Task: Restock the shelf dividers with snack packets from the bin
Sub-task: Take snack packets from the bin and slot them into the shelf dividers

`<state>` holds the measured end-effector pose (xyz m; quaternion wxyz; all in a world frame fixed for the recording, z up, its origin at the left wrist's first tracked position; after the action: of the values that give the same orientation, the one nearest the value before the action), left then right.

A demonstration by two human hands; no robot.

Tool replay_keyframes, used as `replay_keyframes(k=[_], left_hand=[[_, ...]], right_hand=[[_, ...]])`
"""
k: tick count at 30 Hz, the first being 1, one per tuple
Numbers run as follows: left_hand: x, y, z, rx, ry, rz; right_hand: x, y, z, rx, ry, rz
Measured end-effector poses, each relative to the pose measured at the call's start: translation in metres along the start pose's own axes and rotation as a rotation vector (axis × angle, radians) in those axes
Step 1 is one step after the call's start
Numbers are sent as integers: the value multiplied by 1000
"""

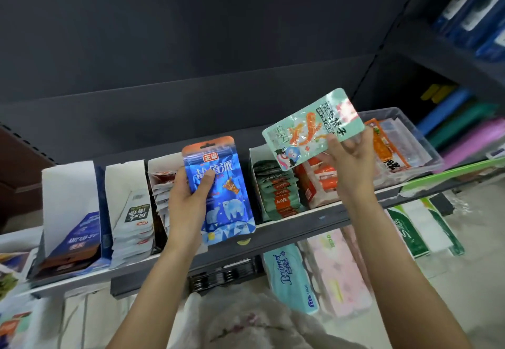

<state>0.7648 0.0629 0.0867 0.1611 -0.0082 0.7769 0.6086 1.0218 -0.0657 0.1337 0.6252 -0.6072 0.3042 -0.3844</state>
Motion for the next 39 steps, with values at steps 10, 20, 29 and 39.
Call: replay_keyframes(k=[10,20,29,39], left_hand=[[-4,10,6,-69,0,7],[-20,9,13,-15,-54,39],[-33,13,12,-50,-111,46],[-65,29,-5,-368,-391,542]], right_hand=[[-44,14,46,220,-163,-318],[-75,33,56,473,-395,-920],[-72,39,39,444,-505,-1007],[-73,-6,-18,138,-808,-380]])
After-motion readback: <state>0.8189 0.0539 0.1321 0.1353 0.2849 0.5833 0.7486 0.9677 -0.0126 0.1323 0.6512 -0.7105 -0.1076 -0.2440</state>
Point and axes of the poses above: each hand's wrist, its own z-axis towards the middle knuckle, its own x-axis out of the back of the hand, y = z × x, the point moved 7 cm from there along z, towards the middle knuckle, and after that the axes turned 9 degrees about -z, right-handed, at the moved point
